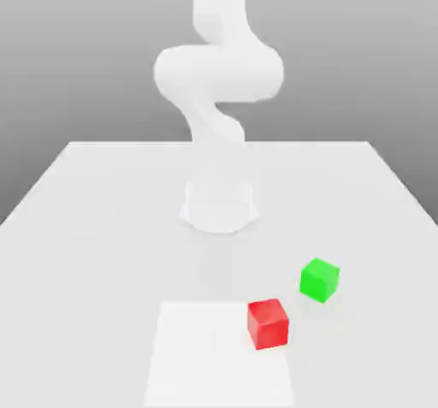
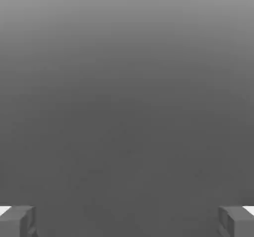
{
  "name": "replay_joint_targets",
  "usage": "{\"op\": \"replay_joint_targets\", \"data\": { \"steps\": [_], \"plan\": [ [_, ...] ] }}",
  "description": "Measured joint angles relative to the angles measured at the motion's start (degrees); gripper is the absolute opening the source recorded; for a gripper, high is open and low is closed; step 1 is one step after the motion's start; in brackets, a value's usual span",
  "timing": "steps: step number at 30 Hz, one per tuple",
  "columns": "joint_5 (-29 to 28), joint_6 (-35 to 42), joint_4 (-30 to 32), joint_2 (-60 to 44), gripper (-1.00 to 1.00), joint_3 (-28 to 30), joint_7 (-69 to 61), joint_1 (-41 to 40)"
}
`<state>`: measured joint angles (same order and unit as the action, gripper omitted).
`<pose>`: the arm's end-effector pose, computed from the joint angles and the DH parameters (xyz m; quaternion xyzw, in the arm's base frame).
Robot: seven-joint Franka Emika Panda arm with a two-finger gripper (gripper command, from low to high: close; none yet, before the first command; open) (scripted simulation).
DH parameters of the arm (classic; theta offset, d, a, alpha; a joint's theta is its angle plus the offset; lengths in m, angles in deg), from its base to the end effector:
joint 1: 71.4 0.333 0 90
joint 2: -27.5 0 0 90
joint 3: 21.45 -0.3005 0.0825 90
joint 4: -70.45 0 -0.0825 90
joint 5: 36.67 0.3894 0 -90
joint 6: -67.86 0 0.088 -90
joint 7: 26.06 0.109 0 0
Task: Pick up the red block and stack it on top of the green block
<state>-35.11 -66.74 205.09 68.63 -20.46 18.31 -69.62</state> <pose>0.3962 0.0040 0.6478 -0.8673 0.3527 -0.3168 0.1518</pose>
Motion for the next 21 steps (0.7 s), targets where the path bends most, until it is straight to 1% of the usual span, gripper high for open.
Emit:
{"op": "replay_joint_targets", "data": {
  "steps": [7,12,15,18,21],
  "plan": [
    [4.5,-9.0,8.9,-15.6,0.00,1.0,-4.4,4.8],
    [5.8,-15.3,15.1,-26.3,0.00,-0.1,-6.1,7.1],
    [4.8,-19.1,18.8,-32.5,0.00,-1.3,-5.8,7.8],
    [1.4,-23.0,22.5,-38.4,0.00,-2.1,-3.8,8.2],
    [-1.6,-27.5,23.7,-44.3,0.00,-1.8,-1.9,8.6]
  ]
}}
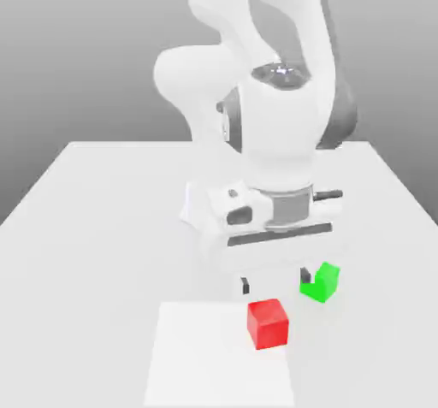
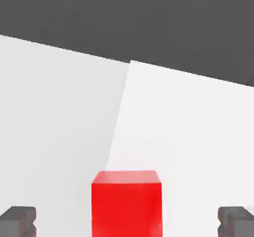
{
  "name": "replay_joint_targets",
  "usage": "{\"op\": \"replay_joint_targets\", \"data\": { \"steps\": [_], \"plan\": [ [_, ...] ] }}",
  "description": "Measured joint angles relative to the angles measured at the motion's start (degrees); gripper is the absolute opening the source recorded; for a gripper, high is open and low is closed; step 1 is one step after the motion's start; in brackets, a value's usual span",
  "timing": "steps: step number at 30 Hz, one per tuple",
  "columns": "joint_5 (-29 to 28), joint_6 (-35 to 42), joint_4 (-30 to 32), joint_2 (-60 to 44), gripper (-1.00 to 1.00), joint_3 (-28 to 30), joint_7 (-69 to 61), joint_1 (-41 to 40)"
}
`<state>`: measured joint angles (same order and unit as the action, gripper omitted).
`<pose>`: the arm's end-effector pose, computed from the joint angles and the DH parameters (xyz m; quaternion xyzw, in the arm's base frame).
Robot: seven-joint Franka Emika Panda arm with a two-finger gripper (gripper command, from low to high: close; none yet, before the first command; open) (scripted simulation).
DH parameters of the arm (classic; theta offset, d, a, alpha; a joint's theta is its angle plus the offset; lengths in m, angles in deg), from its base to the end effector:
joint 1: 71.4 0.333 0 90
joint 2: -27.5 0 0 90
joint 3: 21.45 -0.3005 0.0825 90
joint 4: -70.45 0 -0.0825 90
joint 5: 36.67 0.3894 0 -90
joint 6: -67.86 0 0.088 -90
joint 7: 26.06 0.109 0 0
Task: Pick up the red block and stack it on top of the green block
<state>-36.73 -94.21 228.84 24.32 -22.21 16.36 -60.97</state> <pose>0.3819 0.0757 0.1769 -0.9632 0.2687 -0.0038 0.0022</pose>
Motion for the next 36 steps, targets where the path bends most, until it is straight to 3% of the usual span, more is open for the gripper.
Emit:
{"op": "replay_joint_targets", "data": {
  "steps": [4,5,12,18,27,32,36],
  "plan": [
    [-0.7,-6.9,-0.9,-8.1,0.00,0.4,0.5,0.3],
    [-0.7,-8.5,-1.1,-10.1,-1.00,0.4,0.5,0.2],
    [-0.9,-8.9,-1.2,-10.5,-1.00,0.3,0.7,0.1],
    [-0.3,0.3,0.4,0.3,-1.00,0.0,0.2,0.0],
    [6.6,6.2,7.7,13.2,-1.00,-3.7,-23.7,11.5],
    [5.5,8.6,12.2,20.2,-1.00,-5.4,-35.3,18.3],
    [4.3,3.7,13.1,16.3,-1.00,-6.1,-37.6,19.5]
  ]
}}
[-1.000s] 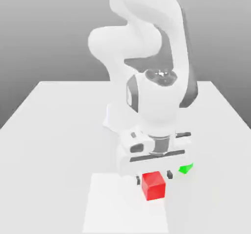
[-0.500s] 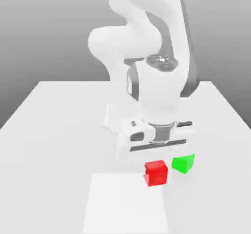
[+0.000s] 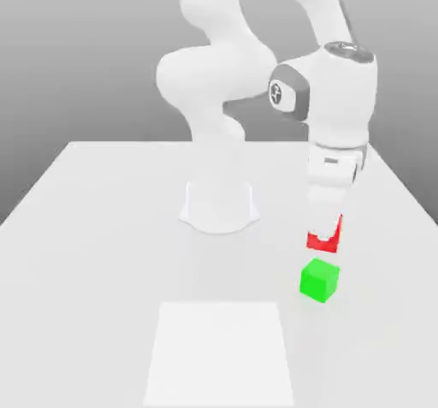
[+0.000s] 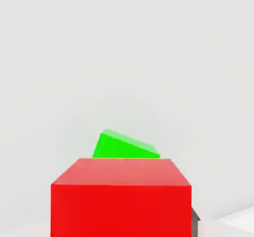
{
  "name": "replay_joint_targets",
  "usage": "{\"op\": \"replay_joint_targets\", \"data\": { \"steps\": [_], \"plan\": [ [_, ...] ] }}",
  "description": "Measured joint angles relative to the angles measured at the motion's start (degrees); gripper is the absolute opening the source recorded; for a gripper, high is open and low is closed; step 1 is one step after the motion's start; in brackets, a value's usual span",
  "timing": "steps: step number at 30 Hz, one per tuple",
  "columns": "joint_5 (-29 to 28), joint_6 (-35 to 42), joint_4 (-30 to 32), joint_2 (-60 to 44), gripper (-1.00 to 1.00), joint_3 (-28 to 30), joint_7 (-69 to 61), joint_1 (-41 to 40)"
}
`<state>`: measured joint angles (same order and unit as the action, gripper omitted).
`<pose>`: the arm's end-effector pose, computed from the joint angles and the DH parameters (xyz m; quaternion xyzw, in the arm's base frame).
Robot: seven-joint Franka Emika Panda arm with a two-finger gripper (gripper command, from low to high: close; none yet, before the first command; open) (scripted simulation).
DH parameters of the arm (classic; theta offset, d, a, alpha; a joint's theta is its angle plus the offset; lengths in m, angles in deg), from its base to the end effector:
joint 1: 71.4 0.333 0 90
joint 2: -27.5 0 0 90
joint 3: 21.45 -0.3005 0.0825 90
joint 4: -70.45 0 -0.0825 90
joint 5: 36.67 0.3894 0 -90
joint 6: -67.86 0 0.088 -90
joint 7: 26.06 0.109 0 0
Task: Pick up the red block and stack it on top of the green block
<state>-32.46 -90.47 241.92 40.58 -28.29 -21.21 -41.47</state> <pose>0.2609 0.1855 0.2032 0.9707 0.2405 -0.0008 0.0003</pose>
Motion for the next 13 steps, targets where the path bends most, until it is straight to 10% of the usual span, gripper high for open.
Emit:
{"op": "replay_joint_targets", "data": {
  "steps": [5,6,13],
  "plan": [
    [-2.7,-9.8,-0.3,-10.1,-1.00,-0.2,1.6,-0.9],
    [-3.4,-11.0,-0.4,-11.4,1.00,-0.1,2.0,-1.0],
    [-3.2,-11.0,-0.4,-11.3,1.00,0.0,1.9,-0.8]
  ]
}}
